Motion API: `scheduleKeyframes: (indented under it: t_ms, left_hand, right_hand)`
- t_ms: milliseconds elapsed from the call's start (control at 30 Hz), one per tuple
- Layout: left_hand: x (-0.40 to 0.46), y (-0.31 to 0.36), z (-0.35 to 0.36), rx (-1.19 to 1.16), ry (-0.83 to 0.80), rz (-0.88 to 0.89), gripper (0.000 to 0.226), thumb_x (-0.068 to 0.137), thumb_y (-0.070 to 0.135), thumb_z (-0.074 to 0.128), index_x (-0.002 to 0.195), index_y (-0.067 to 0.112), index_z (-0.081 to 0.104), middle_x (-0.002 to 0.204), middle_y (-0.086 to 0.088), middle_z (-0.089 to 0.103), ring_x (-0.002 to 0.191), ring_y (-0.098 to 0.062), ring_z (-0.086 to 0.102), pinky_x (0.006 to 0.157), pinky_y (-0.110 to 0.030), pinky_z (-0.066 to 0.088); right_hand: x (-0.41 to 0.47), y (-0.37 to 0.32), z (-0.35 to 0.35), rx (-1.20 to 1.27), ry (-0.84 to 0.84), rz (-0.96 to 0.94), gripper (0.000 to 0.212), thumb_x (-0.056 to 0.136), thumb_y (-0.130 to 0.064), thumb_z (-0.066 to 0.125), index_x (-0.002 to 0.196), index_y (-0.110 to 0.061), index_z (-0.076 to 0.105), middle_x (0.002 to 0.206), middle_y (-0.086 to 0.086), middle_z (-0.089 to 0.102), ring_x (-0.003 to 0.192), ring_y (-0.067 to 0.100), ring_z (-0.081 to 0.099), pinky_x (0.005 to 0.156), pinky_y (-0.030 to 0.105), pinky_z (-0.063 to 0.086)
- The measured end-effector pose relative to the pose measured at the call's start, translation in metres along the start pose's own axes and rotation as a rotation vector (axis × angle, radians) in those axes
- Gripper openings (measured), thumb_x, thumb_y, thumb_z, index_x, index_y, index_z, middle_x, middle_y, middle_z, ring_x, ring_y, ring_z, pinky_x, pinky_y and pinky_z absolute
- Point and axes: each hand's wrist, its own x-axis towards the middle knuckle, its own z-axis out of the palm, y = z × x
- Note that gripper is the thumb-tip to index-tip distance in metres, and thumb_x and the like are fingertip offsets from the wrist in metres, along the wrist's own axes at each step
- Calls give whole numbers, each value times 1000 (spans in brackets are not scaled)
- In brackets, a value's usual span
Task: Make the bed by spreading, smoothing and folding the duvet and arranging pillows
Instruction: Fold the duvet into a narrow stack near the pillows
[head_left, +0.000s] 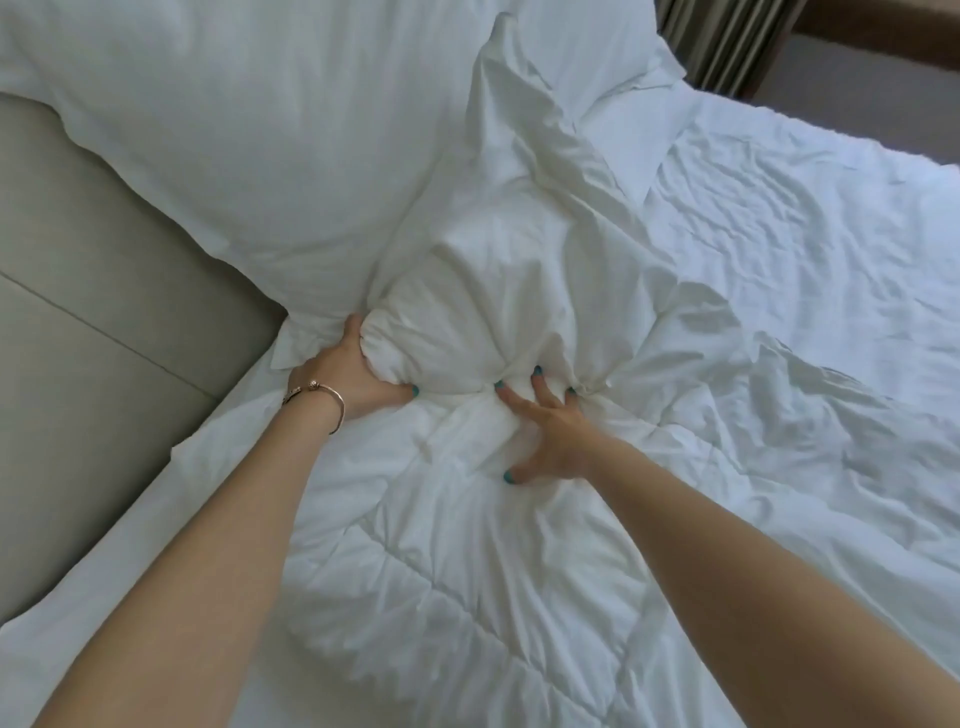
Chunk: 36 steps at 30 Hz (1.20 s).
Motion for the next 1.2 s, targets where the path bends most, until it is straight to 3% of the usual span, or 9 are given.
scheduleKeyframes:
  t_ms: [233, 367, 500, 667, 900, 967, 1033, 1100, 1200]
  left_hand:
    - [-92, 101, -33, -288, -134, 306, 100, 69, 38, 79, 141, 33, 10, 115, 6, 55, 104, -26, 58, 86, -32, 47]
    - [-154, 186, -20, -272, -367, 415, 115, 69, 34, 75, 144, 37, -12, 128, 2, 47, 109, -26, 57, 94, -35, 47]
    - [-225, 277, 26, -150, -551, 636, 96, 82, 40, 56, 146, 27, -15, 137, 9, 39, 127, -15, 42, 116, -33, 24]
    - [-312, 344, 117, -401, -505, 437, 84, 86, 44, 59, 137, 51, -7, 109, 2, 64, 87, -22, 67, 75, -32, 52]
    - [-413, 370, 223, -489, -864, 128, 92, 76, 33, 66, 143, 52, 6, 141, -2, 38, 120, -23, 51, 101, -32, 44]
    - [-419, 363, 216, -524, -710, 404, 63, 83, 19, 61, 138, 39, 38, 136, 5, 40, 123, -20, 51, 95, -14, 43]
    - [-411, 344, 206, -401, -230, 603, 42, 88, 24, 60, 126, 39, 54, 139, 6, 36, 135, -22, 38, 105, -13, 29]
    - [-398, 320, 208, 34, -39, 557, 64, 77, 61, 61, 135, 57, 33, 156, 4, 2, 145, -31, 2, 115, -43, 13]
    - [-399, 305, 247, 286, -299, 252, 106, 52, 95, 44, 137, 65, -12, 149, 9, -40, 140, -34, -31, 111, -63, 0]
  right_hand:
    - [-141, 7, -30, 952, 370, -109, 78, 83, -54, 67, 141, -64, 15, 159, -18, 12, 128, 13, 49, 99, 25, 43]
    - [-223, 30, -49, 1077, 436, -151, 74, 89, -51, 59, 140, -66, 7, 145, -33, 23, 106, -8, 59, 91, 20, 46]
    - [-290, 69, -54, 1283, 377, -61, 63, 81, -69, 51, 134, -73, 16, 155, -25, 19, 140, 10, 32, 100, 41, 45]
    - [-351, 154, -26, 1501, 437, 167, 54, 82, -81, 29, 134, -68, 21, 157, -18, 20, 143, 15, 27, 110, 54, 36]
    - [-399, 267, 68, 1557, 298, 397, 80, 68, -94, 32, 141, -65, 15, 153, -17, 29, 136, 21, 39, 107, 55, 38]
    - [-398, 281, 80, 1548, 306, 338, 82, 63, -94, 41, 136, -71, 11, 154, -18, 27, 136, 21, 39, 104, 56, 41]
    - [-391, 287, 78, 1543, 381, 254, 84, 74, -79, 54, 140, -67, 4, 151, -21, 30, 134, 17, 41, 103, 51, 44]
    - [-383, 287, 71, 1465, 497, 222, 99, 79, -59, 68, 145, -57, -5, 150, -22, 29, 137, 14, 39, 110, 39, 38]
    - [-369, 289, 70, 1254, 594, 337, 123, 72, -49, 79, 144, -52, -20, 151, -2, 27, 139, 20, 34, 105, 25, 30]
